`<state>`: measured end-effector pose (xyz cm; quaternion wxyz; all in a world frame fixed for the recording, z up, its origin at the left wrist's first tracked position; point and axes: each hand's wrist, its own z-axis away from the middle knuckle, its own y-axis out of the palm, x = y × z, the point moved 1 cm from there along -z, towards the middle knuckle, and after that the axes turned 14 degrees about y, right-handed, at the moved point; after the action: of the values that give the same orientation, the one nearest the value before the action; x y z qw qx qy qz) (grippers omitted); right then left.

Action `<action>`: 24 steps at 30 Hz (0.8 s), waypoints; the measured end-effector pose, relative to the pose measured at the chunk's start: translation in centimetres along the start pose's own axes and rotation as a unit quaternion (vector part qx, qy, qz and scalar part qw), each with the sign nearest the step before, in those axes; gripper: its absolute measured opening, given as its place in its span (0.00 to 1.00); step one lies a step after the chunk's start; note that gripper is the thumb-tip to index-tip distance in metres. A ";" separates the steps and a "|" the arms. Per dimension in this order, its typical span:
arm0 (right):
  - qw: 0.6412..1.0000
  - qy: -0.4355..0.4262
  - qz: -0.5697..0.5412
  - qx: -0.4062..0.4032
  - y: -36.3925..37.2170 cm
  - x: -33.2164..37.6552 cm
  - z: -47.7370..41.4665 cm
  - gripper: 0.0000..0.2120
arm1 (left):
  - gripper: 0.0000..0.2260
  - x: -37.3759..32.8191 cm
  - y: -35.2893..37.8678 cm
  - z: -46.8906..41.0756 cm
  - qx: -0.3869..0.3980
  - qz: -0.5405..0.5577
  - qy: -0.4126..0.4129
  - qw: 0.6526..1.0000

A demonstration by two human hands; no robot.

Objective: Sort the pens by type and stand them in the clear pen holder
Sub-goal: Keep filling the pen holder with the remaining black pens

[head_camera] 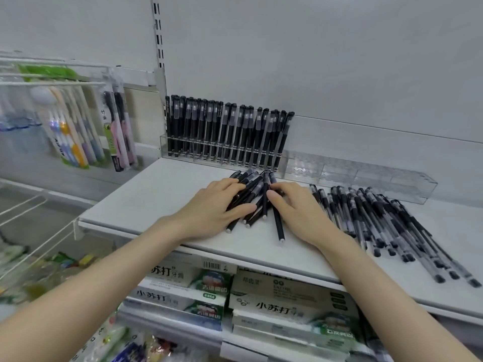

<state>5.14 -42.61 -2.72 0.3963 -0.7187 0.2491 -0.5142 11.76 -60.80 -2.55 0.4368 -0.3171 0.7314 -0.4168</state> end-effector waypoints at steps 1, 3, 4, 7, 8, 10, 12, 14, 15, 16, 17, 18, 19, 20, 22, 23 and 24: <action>1.000 -0.004 0.005 -0.002 -0.1 0.1 0.1 0.18 | 0.35 0.1 0.0 -0.1 -0.011 0.014 0.005 1.000; 1.000 -0.009 0.020 0.004 0.0 0.2 0.3 0.20 | 0.38 0.7 -0.5 0.1 0.005 0.073 0.014 0.997; 0.999 -0.009 0.031 0.009 0.1 0.2 0.3 0.22 | 0.40 1.1 -1.0 0.4 0.027 0.100 0.018 0.994; 0.997 0.004 0.072 0.019 0.5 0.4 0.1 0.25 | 0.42 2.3 -1.8 0.9 0.069 0.091 0.029 0.993; 0.997 0.009 0.080 0.018 0.6 0.5 0.0 0.25 | 0.39 2.5 -1.8 0.9 0.055 0.080 0.032 0.995; 0.996 0.020 0.082 0.015 0.8 0.9 -0.1 0.24 | 0.32 2.4 -1.5 0.9 0.007 0.071 0.039 0.997; 0.997 0.028 0.075 0.007 0.9 1.1 -0.2 0.24 | 0.22 2.0 -1.5 0.4 -0.055 0.085 0.032 0.994; 0.997 0.033 0.065 0.002 1.0 1.3 -0.3 0.24 | 0.17 2.0 -1.7 -0.8 -0.102 0.105 -0.021 0.989; 0.997 0.035 0.064 0.003 1.0 1.3 -0.2 0.24 | 0.18 2.2 -1.7 -1.6 -0.105 0.095 -0.055 0.988; 0.997 0.036 0.064 0.005 1.0 1.3 -0.1 0.24 | 0.18 2.4 -1.6 -2.5 -0.096 0.075 -0.087 0.989; 0.997 0.037 0.066 0.008 1.0 1.2 0.0 0.24 | 0.18 2.7 -1.5 -3.3 -0.086 0.055 -0.110 0.989; 0.997 0.035 0.069 0.009 1.0 1.2 0.0 0.24 | 0.18 2.8 -1.3 -3.9 -0.075 0.047 -0.126 0.988; 0.997 0.032 0.072 0.008 0.9 1.2 0.1 0.24 | 0.19 2.9 -1.3 -4.5 -0.062 0.048 -0.138 0.987; 0.997 0.030 0.074 0.006 0.9 1.2 0.0 0.24 | 0.20 2.9 -1.4 -5.0 -0.049 0.058 -0.149 0.986; 0.997 0.029 0.075 0.006 0.8 1.2 0.0 0.24 | 0.16 2.8 -1.8 -5.4 -0.033 0.078 -0.160 0.983; 0.997 0.031 0.076 0.006 0.8 1.2 -0.1 0.24 | 0.15 2.9 -2.1 -5.5 -0.026 0.087 -0.163 0.982; 0.996 0.032 0.078 0.007 0.8 1.2 -0.1 0.24 | 0.15 3.0 -2.4 -5.6 -0.019 0.098 -0.165 0.981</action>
<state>5.54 -44.04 -2.73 0.4319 -0.6773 0.3135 -0.5064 5.70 -62.46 -0.04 0.5839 -0.3162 0.6850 -0.2999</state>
